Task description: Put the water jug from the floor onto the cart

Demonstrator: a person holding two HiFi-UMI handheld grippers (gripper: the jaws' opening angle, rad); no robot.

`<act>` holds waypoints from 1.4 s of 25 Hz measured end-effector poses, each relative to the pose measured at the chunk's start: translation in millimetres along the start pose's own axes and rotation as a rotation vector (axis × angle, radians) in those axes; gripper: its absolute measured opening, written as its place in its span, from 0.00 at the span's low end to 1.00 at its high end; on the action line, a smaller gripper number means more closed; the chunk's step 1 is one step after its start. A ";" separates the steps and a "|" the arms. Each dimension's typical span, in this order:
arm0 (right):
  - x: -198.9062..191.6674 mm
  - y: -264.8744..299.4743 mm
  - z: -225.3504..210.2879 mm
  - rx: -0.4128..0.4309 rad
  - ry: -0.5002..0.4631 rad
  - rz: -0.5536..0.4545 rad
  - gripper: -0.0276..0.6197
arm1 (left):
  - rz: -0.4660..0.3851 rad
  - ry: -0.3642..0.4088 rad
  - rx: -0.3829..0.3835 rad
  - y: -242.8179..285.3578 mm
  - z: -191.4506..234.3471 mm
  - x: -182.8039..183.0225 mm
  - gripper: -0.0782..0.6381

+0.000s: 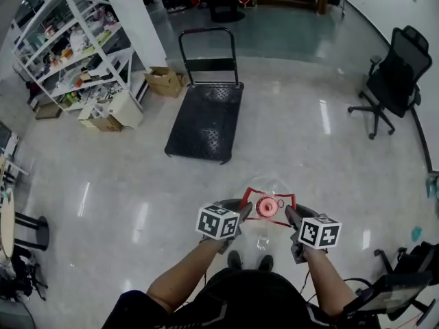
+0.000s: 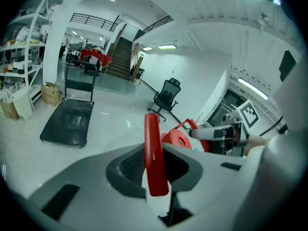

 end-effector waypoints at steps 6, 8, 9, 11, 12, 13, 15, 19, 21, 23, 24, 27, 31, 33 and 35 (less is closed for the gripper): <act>27.3 -1.2 34.2 0.024 -0.084 -0.049 0.18 | -0.097 0.009 0.020 -34.5 0.5 19.9 0.20; 32.7 2.9 43.0 0.025 -0.121 -0.049 0.18 | -0.124 0.002 0.019 -40.4 5.2 22.2 0.20; 35.1 6.3 48.2 0.027 -0.135 -0.049 0.18 | -0.135 -0.002 0.020 -43.9 9.1 22.9 0.20; 38.7 16.7 59.0 0.036 -0.147 -0.050 0.18 | -0.148 -0.006 0.024 -51.4 20.1 23.1 0.20; 39.4 23.0 65.0 0.043 -0.148 -0.049 0.18 | -0.151 -0.006 0.024 -55.3 27.0 22.6 0.20; 39.8 29.6 71.4 0.048 -0.148 -0.049 0.18 | -0.153 -0.006 0.024 -59.1 34.4 21.9 0.20; 43.2 43.7 82.8 0.056 -0.149 -0.050 0.18 | -0.159 -0.007 0.021 -65.2 50.4 23.5 0.20; 56.5 75.3 101.2 0.057 -0.154 -0.043 0.18 | -0.167 -0.005 0.007 -72.7 83.7 34.7 0.20; 66.7 92.6 106.5 0.064 -0.154 -0.033 0.18 | -0.169 -0.009 0.009 -73.5 98.6 44.7 0.20; 73.8 107.9 105.9 0.080 -0.160 -0.022 0.18 | -0.170 -0.008 0.016 -69.9 108.6 50.7 0.20; 78.3 115.3 104.5 0.088 -0.161 -0.019 0.18 | -0.172 -0.007 0.020 -67.6 114.2 54.3 0.20; 102.1 147.0 103.4 0.123 -0.165 -0.016 0.18 | -0.182 -0.023 0.042 -61.6 142.2 76.5 0.20; 141.3 205.1 95.7 0.175 -0.183 0.004 0.18 | -0.188 -0.053 0.087 -39.8 186.9 108.3 0.20; 166.5 235.3 90.7 0.204 -0.189 0.013 0.18 | -0.194 -0.070 0.112 -29.1 211.3 129.5 0.20; 194.3 265.8 87.1 0.234 -0.206 0.025 0.18 | -0.201 -0.091 0.139 -19.5 234.7 152.5 0.20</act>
Point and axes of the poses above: the fingertips, and each gripper's own axes: y forward along the fingers, z to its left, x out of its top, the point moved 8 cm from there along -y, backward along the fingers, and after that the axes turned 7 degrees about x, right-handed, at the moved point
